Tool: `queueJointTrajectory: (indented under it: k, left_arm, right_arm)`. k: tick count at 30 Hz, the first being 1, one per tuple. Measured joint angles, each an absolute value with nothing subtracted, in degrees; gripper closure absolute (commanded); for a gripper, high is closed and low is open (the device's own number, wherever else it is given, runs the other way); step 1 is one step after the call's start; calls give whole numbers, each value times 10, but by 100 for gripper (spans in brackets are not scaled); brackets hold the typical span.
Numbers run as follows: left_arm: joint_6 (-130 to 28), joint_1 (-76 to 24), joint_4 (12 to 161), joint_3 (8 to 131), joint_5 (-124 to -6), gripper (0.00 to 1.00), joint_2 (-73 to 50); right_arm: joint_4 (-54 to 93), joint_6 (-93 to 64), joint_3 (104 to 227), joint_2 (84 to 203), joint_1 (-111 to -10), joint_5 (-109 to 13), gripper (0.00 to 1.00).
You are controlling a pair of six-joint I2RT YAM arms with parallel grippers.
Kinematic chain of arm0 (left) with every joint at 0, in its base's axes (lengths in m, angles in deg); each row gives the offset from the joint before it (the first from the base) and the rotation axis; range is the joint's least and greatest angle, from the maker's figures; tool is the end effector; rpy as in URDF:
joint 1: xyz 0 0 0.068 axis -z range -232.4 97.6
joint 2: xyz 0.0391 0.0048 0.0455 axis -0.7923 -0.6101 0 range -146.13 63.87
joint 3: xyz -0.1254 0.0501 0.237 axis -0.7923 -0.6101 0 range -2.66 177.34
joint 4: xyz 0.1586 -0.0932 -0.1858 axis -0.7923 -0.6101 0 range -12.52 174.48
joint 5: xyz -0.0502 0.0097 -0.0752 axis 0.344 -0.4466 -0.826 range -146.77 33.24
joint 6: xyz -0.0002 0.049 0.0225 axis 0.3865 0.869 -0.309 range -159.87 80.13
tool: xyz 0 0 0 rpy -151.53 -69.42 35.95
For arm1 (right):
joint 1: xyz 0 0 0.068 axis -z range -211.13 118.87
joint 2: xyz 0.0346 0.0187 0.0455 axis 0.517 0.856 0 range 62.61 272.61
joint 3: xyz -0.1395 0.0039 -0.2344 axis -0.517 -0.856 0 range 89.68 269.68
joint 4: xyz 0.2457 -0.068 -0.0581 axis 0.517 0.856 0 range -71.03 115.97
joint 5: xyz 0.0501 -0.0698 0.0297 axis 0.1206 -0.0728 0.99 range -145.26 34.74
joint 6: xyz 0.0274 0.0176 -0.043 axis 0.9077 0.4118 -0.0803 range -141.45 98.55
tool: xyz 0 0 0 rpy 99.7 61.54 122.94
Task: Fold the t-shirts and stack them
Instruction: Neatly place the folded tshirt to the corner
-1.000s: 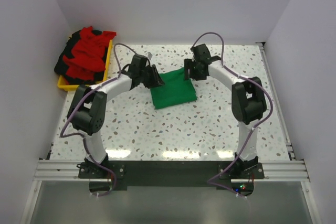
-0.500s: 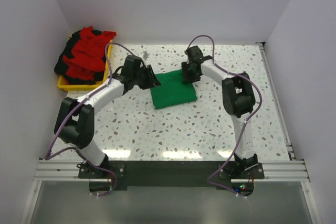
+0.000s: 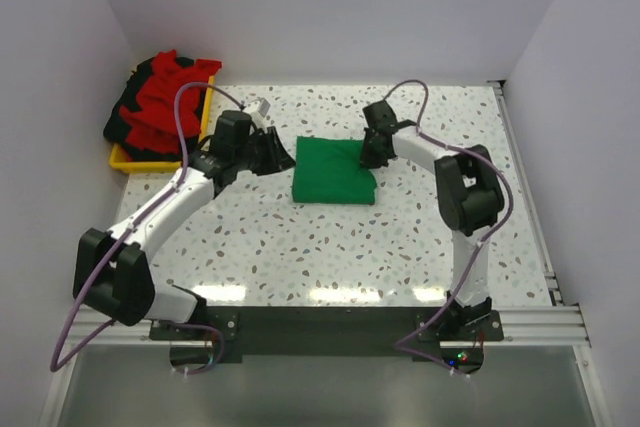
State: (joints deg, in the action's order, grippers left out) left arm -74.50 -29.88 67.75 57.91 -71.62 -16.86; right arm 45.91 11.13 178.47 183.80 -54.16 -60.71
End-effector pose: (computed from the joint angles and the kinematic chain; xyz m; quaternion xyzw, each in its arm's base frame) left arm 0.2875 -0.1290 0.2809 -0.0361 0.8881 -0.3137 0.3340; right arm 0.4167 0.1736 0.1646 0.0927 0.9589 0.0826 0.2550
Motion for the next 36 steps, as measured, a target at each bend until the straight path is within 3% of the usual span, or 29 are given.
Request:
queueJointTrajectory:
  k: [6, 18, 26, 36]
  left_arm:
    - [-730, -299, 669, 566, -732, 67, -129]
    - [-720, -299, 663, 536, -780, 68, -108]
    - [-720, -299, 672, 517, -799, 68, -76]
    - [-720, -298, 675, 507, -812, 68, -75]
  right_arm:
    - [453, 212, 1616, 1715, -447, -623, 100]
    - [627, 385, 1466, 1521, -272, -796, 100]
    - [677, 398, 1394, 1378, -123, -812, 100]
    - [712, 381, 1328, 1270, -23, -813, 100]
